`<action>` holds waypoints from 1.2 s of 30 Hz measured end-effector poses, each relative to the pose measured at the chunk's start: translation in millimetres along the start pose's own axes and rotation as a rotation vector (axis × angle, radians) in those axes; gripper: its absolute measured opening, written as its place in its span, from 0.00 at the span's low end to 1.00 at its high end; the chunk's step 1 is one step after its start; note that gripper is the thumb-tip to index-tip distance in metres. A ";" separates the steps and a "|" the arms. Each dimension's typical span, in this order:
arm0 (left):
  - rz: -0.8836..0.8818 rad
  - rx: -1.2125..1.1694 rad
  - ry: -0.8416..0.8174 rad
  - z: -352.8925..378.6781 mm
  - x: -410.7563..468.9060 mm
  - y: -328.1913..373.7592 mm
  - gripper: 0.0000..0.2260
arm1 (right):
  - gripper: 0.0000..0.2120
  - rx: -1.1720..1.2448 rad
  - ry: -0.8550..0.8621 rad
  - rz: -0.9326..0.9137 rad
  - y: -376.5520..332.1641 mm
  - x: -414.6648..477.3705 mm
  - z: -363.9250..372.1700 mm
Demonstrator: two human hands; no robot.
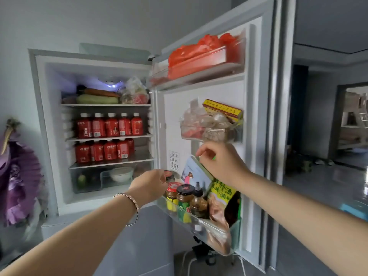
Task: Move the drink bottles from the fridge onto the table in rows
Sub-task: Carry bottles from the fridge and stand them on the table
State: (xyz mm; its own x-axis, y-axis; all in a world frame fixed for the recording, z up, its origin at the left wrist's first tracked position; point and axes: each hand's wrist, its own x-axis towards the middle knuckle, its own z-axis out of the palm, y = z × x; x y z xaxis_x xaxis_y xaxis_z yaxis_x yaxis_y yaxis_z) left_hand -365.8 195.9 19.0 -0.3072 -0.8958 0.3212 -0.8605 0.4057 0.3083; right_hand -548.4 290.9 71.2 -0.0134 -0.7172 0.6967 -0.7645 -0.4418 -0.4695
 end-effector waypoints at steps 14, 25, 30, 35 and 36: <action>0.033 0.255 0.208 -78.8 156.3 -219.1 0.07 | 0.09 -0.219 -0.558 0.132 -32.7 209.3 249.3; 0.080 0.159 0.416 -89.2 315.6 -320.0 0.15 | 0.15 -0.232 -0.272 0.217 37.2 377.9 393.0; 0.050 0.092 0.477 -82.1 384.6 -340.1 0.19 | 0.36 -0.196 -0.143 0.294 75.6 442.9 426.5; 0.052 0.081 0.469 -84.0 456.5 -342.0 0.20 | 0.43 -0.189 -0.183 0.394 90.7 498.3 455.9; 0.040 0.081 0.450 -82.9 468.6 -341.8 0.19 | 0.45 -0.176 -0.191 0.432 91.9 506.5 461.1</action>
State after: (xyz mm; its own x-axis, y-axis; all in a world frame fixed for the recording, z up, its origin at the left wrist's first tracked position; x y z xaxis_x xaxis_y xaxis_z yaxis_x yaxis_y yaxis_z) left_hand -182.0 -347.5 138.4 -0.1489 -0.7047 0.6937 -0.8863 0.4062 0.2224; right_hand -328.3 -361.4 130.9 -0.2467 -0.9077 0.3395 -0.8124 0.0027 -0.5831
